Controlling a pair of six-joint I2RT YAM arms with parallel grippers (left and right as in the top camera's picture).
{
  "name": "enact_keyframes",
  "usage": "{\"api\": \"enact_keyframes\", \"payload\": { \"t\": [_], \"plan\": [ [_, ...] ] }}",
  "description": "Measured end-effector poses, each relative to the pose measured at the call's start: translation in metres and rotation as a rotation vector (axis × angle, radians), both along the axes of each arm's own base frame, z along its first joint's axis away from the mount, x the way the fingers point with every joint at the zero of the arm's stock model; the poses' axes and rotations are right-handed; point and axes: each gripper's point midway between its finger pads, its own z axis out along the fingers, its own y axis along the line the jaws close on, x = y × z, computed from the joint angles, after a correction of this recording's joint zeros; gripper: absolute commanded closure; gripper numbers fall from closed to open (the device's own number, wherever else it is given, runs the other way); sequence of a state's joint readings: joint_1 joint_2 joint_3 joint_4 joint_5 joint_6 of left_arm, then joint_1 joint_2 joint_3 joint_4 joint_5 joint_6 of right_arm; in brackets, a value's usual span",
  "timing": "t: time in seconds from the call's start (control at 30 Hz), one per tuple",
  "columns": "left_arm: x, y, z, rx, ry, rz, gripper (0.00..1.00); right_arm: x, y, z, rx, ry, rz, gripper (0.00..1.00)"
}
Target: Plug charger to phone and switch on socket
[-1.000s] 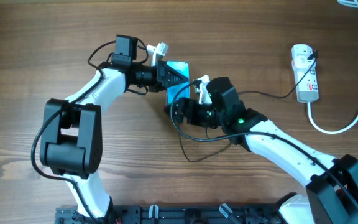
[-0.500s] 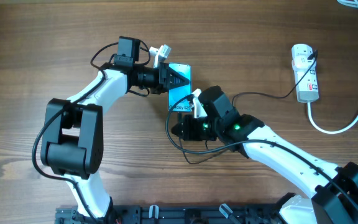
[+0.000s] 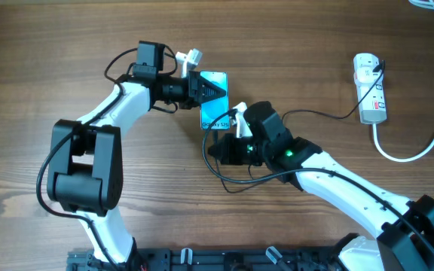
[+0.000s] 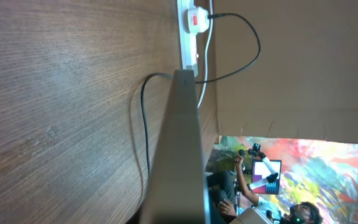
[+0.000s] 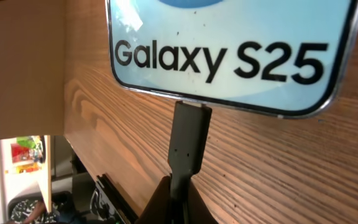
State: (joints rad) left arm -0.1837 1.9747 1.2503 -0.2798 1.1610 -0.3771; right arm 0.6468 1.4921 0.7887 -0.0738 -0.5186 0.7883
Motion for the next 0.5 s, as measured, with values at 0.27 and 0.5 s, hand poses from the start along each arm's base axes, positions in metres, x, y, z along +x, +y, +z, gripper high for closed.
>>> {"api": "enact_keyframes", "payload": {
  "t": [0.27, 0.5],
  "plan": [
    [-0.008, -0.005, -0.011, 0.036, 0.023, -0.008, 0.96, 0.035, -0.035, -0.004, -0.069, -0.025, -0.151, 0.0],
    [0.005, 0.017, -0.05, 0.274, 0.061, 0.129, 0.96, 0.05, -0.107, -0.027, -0.16, 0.099, -0.275, 0.0]
  ]
}}
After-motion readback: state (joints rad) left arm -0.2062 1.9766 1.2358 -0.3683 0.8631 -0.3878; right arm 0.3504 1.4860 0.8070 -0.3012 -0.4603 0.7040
